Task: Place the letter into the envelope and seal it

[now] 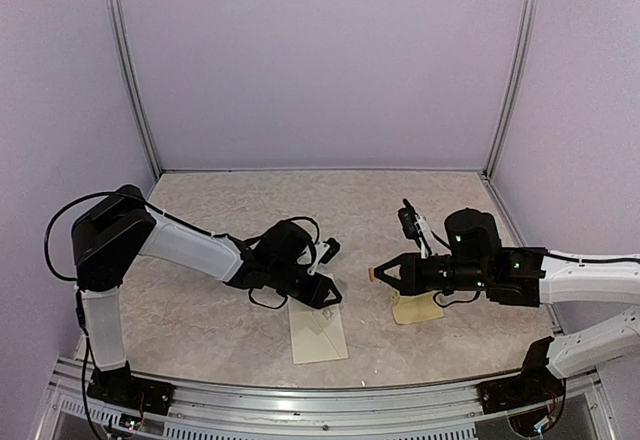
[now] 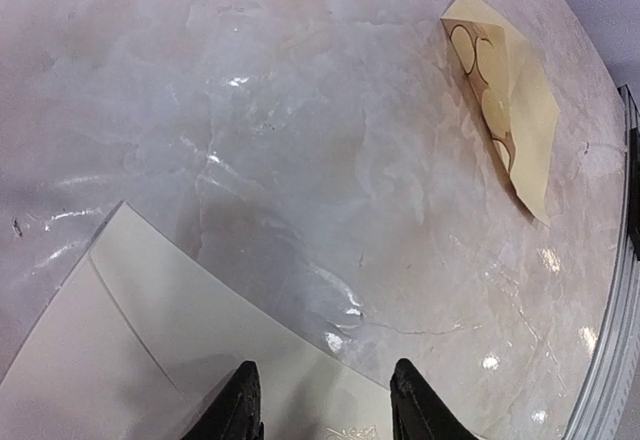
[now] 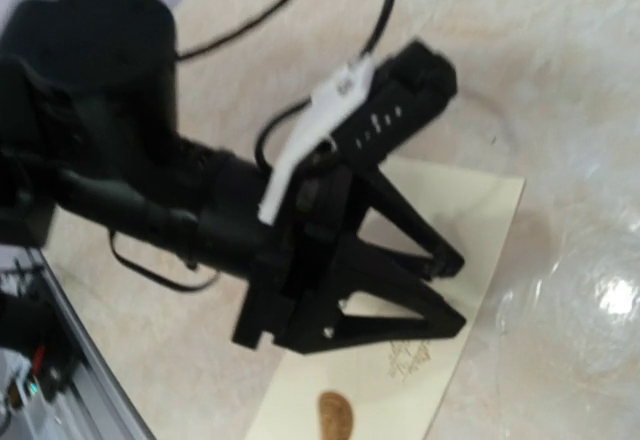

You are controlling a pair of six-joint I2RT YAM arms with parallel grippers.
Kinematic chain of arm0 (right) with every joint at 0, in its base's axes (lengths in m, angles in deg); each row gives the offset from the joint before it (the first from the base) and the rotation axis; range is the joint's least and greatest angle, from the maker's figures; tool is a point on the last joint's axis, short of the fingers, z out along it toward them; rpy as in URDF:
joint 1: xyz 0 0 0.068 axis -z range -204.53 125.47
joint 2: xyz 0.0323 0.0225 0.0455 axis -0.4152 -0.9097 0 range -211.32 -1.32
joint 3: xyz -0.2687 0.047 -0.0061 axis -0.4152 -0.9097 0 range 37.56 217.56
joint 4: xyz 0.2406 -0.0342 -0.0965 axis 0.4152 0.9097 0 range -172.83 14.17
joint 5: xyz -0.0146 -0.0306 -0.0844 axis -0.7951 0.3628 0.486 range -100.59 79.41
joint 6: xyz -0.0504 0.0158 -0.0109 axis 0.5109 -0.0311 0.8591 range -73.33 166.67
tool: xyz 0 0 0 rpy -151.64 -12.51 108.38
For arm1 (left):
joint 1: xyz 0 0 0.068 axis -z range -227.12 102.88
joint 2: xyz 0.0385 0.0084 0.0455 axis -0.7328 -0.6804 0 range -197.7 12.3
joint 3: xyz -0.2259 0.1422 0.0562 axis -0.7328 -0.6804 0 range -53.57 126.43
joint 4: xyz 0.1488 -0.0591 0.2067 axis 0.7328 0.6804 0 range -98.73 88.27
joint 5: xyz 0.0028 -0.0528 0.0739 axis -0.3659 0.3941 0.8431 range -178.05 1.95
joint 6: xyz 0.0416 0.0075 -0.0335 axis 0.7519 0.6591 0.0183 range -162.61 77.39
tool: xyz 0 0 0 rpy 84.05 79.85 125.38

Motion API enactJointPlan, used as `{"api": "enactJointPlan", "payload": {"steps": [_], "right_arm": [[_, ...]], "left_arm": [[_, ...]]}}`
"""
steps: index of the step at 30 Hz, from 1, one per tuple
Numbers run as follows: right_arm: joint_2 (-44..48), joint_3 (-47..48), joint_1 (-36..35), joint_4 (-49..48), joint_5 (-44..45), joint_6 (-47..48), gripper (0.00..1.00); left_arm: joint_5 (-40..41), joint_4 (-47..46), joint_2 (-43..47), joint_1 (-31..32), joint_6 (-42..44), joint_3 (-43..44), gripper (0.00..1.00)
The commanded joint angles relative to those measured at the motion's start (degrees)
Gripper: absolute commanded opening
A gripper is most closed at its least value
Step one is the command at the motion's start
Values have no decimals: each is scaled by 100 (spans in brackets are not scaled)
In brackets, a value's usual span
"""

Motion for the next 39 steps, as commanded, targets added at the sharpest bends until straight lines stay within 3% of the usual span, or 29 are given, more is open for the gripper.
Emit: {"api": "enactJointPlan", "payload": {"steps": [1, 8, 14, 22, 39], "right_arm": [[-470, 317, -177, -14, -297, 425, 0], [-1180, 700, -447, 91, -151, 488, 0], [-1418, 822, -486, 5, -181, 462, 0], [-1504, 869, -561, 19, -216, 538, 0], [-2607, 1580, -1103, -33, -377, 1249, 0]], "left_arm": [[178, 82, 113, -72, -105, -397, 41], [716, -75, 402, -130, -637, -1041, 37], [1177, -230, 987, -540, -1181, -1783, 37], [1174, -128, 1814, -768, -1735, -2757, 37], [1415, -42, 3142, 241, -3048, -3610, 36]]}}
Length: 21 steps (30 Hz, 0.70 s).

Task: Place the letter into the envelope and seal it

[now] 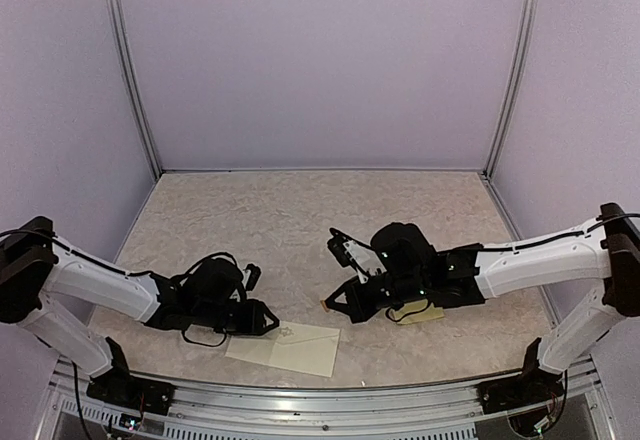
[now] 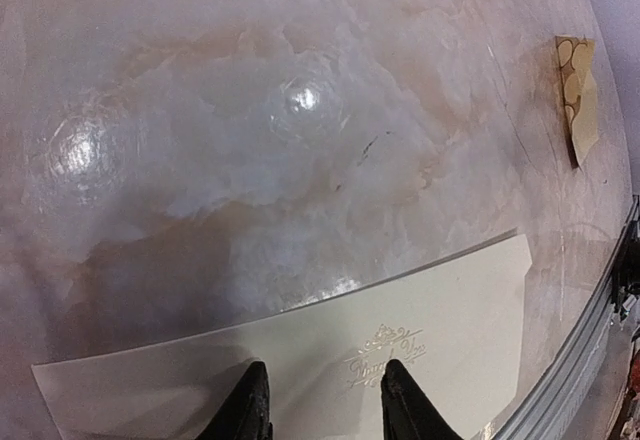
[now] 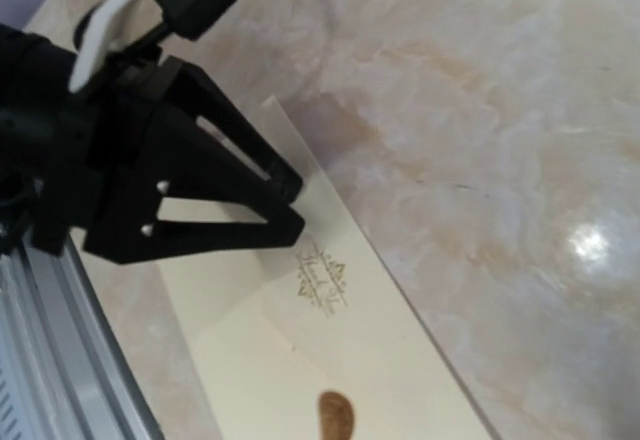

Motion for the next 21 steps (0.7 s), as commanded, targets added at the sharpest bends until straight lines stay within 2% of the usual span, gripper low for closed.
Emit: {"api": "enactJointPlan", "payload": {"steps": [1, 13, 21], "right_arm": [[-462, 420, -180, -51, -105, 351, 0], [-1850, 1330, -724, 15, 0, 701, 0], [-2387, 1791, -794, 251, 152, 993, 0]], "left_arm": [[209, 327, 194, 82, -425, -200, 35], [199, 196, 312, 116, -546, -326, 29], [231, 183, 378, 127, -560, -363, 28]]}}
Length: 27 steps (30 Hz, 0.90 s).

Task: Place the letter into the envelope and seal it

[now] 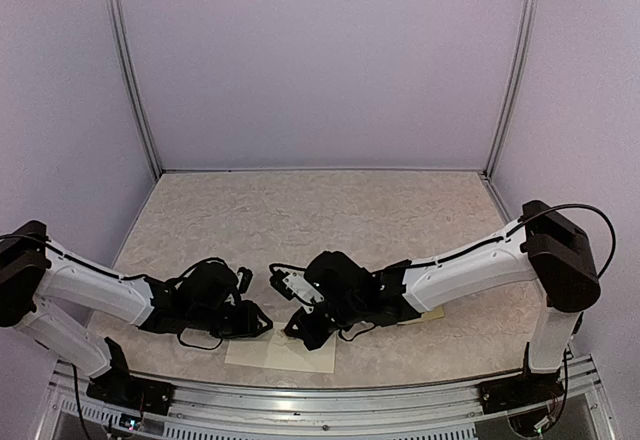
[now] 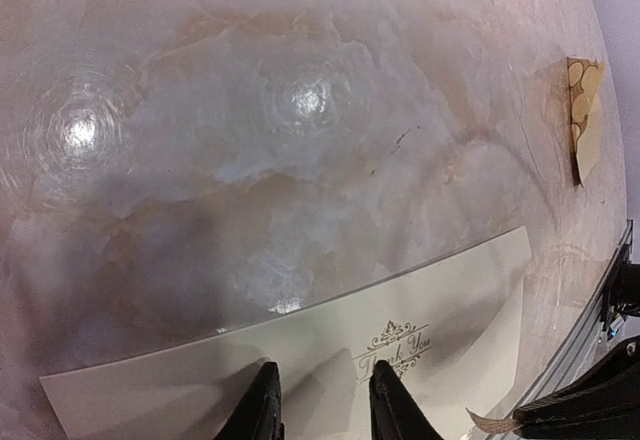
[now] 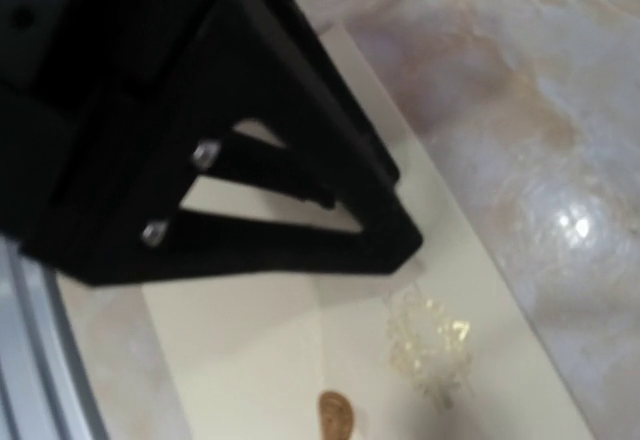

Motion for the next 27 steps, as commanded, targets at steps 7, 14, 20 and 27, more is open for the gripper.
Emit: {"api": "enactJointPlan", "payload": {"steps": [7, 14, 20, 27], "right_arm": [[-433, 407, -124, 299, 81, 368, 0], [-622, 515, -178, 288, 67, 389, 0], [-734, 581, -187, 339, 103, 410, 0], [-835, 608, -196, 367, 102, 416, 0]], "left_arm": [[49, 95, 68, 52, -3, -104, 28], [28, 60, 3, 56, 11, -85, 28], [10, 49, -17, 56, 24, -74, 28], [-7, 32, -54, 56, 22, -65, 28]]}}
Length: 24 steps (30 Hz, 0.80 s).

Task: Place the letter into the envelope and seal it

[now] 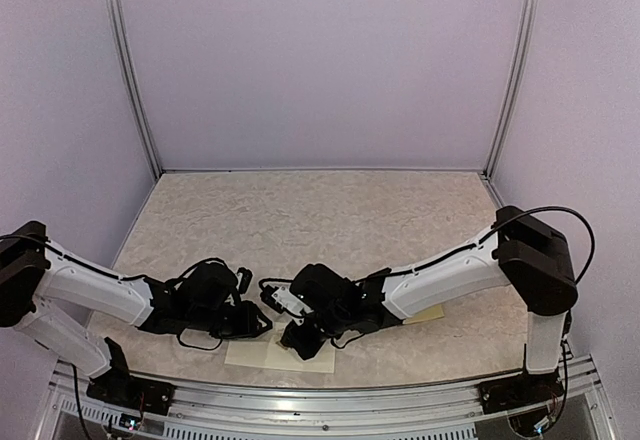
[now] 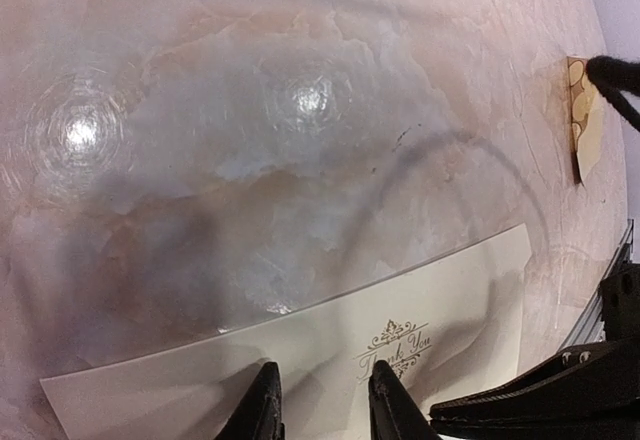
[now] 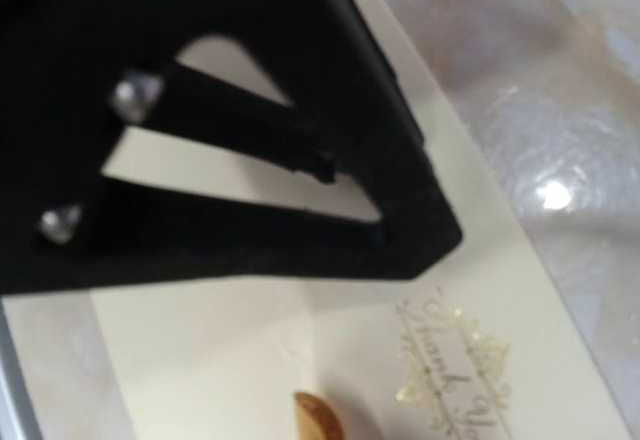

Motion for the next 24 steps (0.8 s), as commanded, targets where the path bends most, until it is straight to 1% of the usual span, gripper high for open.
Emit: {"api": "enactJointPlan", "payload": {"steps": [1, 19, 24], "right_arm": [[-178, 157, -74, 112, 37, 71, 0], [-479, 368, -131, 30, -294, 69, 0], [-444, 350, -125, -57, -516, 32, 0]], "left_arm": [[-29, 32, -83, 33, 32, -45, 28], [-59, -12, -204, 38, 54, -39, 27], [-64, -21, -199, 39, 31, -45, 27]]}}
